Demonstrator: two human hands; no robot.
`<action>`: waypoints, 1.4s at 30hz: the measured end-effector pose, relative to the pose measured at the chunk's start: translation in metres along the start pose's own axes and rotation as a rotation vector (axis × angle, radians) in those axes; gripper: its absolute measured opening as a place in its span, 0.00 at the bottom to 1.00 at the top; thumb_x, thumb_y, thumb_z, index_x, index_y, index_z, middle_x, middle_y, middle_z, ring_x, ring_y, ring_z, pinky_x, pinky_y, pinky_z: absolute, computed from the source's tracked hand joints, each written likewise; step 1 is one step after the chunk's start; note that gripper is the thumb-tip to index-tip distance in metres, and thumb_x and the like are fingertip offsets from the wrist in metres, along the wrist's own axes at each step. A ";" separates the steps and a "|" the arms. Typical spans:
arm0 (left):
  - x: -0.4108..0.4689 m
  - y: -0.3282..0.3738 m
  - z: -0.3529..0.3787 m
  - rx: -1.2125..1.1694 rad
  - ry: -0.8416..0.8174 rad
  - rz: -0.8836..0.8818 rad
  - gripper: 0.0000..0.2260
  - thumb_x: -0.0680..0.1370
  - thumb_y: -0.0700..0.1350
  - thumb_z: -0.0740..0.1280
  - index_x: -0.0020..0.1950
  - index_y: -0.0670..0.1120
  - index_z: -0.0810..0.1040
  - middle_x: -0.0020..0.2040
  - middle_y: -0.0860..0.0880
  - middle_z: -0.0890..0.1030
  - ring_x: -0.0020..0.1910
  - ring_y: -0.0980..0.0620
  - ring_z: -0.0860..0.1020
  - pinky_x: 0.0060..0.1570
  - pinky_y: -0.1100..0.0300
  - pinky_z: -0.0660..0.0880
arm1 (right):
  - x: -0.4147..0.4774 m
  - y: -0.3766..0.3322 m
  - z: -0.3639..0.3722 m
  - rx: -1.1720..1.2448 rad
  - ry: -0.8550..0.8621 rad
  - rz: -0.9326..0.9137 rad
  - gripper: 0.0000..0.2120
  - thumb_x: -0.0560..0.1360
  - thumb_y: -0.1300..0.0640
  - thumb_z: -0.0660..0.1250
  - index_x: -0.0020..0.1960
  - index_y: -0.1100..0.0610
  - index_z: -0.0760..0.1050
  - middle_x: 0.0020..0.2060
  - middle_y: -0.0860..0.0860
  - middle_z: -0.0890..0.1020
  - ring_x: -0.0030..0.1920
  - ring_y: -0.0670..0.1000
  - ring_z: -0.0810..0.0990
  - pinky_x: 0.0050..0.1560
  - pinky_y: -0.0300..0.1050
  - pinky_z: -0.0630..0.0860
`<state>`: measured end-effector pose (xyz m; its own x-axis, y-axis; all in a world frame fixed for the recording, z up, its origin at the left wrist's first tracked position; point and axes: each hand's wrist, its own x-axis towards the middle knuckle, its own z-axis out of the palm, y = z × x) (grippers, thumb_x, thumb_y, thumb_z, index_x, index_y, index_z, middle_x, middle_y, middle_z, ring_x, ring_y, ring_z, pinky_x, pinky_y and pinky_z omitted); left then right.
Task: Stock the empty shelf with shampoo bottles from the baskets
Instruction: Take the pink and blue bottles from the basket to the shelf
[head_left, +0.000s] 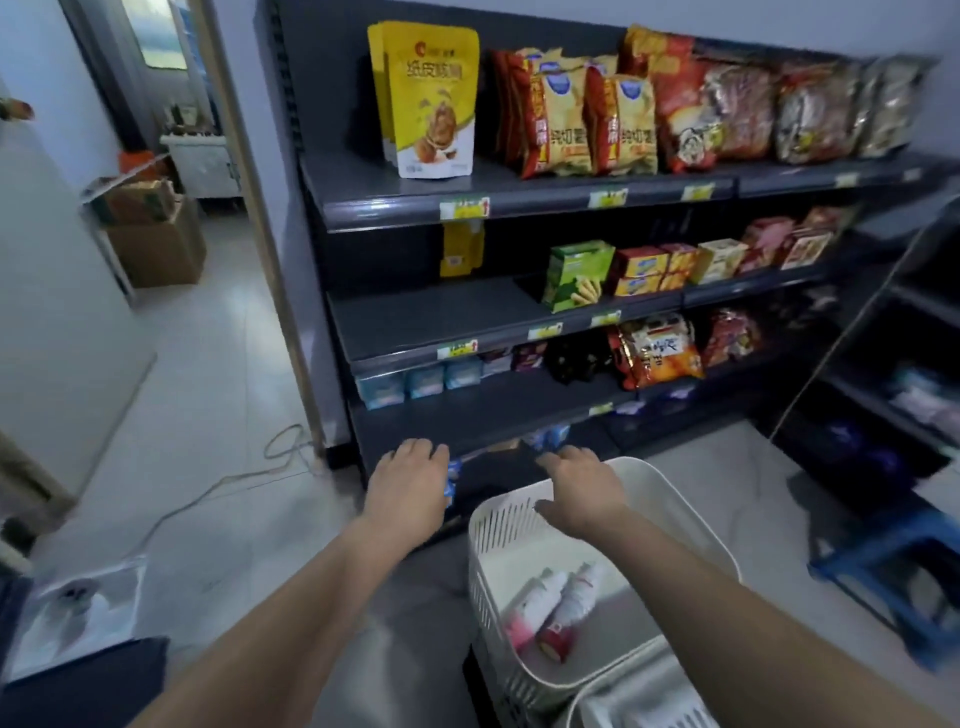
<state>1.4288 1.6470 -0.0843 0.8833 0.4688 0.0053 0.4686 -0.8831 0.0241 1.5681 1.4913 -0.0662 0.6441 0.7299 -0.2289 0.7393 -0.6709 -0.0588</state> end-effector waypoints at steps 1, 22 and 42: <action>0.006 0.012 0.006 -0.009 -0.020 0.024 0.26 0.77 0.51 0.67 0.72 0.44 0.66 0.67 0.45 0.71 0.68 0.45 0.67 0.64 0.52 0.67 | -0.002 0.012 0.005 0.011 -0.011 0.027 0.28 0.76 0.47 0.67 0.73 0.53 0.66 0.67 0.55 0.72 0.68 0.57 0.68 0.66 0.52 0.70; 0.100 0.129 0.154 0.067 -0.486 0.532 0.17 0.76 0.41 0.65 0.65 0.45 0.70 0.62 0.45 0.73 0.63 0.46 0.71 0.62 0.54 0.69 | 0.008 0.099 0.144 0.342 -0.330 0.547 0.26 0.77 0.48 0.66 0.71 0.55 0.67 0.66 0.57 0.72 0.68 0.58 0.70 0.64 0.53 0.71; 0.113 0.149 0.310 -0.310 -0.905 0.074 0.16 0.79 0.49 0.61 0.66 0.47 0.70 0.59 0.43 0.79 0.56 0.43 0.78 0.55 0.50 0.74 | 0.067 0.100 0.273 0.638 -0.514 0.681 0.24 0.79 0.60 0.60 0.72 0.45 0.62 0.65 0.60 0.66 0.64 0.64 0.71 0.61 0.57 0.71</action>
<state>1.6033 1.5620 -0.3904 0.6487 0.1045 -0.7538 0.5005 -0.8047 0.3192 1.6314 1.4376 -0.3527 0.6126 0.1316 -0.7794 -0.0812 -0.9704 -0.2276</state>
